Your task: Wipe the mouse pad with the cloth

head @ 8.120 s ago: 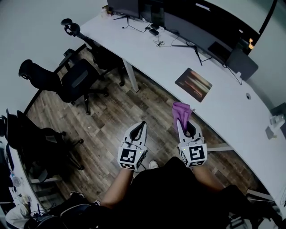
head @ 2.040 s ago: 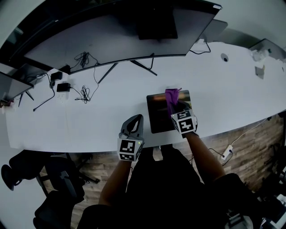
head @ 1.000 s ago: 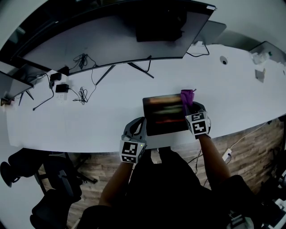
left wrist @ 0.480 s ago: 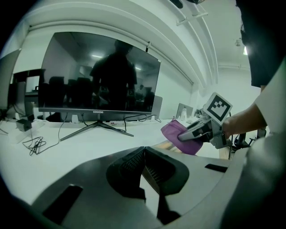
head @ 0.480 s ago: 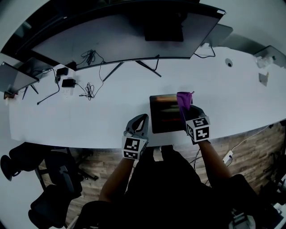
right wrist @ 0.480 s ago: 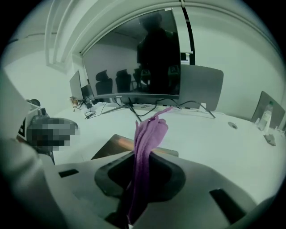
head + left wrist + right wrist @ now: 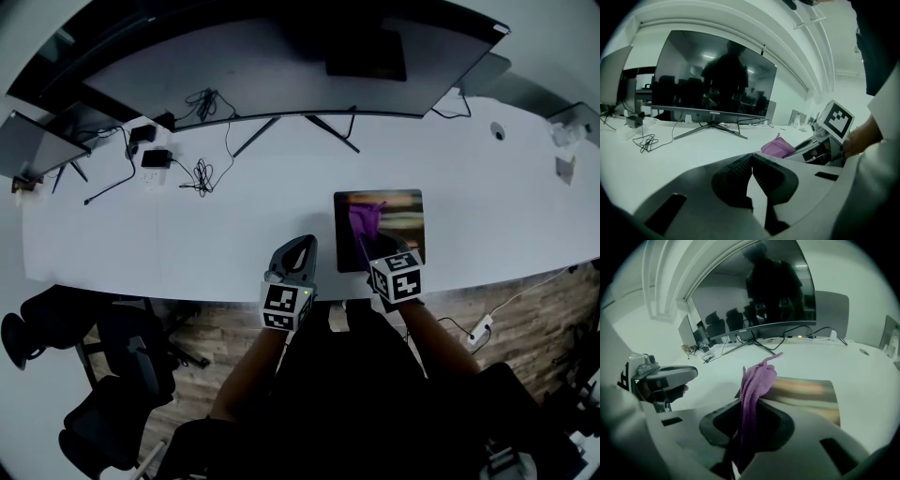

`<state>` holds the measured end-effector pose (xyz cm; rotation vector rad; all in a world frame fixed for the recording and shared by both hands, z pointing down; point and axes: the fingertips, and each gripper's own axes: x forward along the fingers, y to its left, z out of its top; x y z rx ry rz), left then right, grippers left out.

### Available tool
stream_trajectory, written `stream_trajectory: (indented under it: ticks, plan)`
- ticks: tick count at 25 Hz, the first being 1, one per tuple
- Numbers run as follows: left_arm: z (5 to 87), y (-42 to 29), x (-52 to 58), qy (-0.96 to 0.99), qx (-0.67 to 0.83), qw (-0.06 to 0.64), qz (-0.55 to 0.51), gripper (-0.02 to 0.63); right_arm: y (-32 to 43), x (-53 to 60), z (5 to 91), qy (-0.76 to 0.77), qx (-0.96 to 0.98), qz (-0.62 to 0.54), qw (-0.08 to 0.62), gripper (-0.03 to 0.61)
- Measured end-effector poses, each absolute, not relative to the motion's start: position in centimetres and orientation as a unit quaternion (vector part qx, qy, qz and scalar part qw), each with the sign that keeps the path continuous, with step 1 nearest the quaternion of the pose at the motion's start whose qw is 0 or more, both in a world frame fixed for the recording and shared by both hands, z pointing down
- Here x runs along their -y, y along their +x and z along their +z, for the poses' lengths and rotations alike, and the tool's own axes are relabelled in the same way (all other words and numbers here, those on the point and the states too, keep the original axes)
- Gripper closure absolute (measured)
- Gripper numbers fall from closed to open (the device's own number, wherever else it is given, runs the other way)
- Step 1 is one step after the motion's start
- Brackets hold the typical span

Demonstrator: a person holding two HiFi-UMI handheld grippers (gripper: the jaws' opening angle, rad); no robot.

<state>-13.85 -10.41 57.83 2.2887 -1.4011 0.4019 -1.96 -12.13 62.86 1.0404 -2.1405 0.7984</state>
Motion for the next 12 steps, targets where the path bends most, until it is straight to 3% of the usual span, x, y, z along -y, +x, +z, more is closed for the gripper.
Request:
stream_trajectory:
  ticks: [12]
  plan:
    - [57.0, -16.7, 10.2, 0.819, 0.510, 0.222, 0.140, 0.592, -5.6, 11.0, 65.0, 0.384, 0.801, 0.346, 0.303, 0.505]
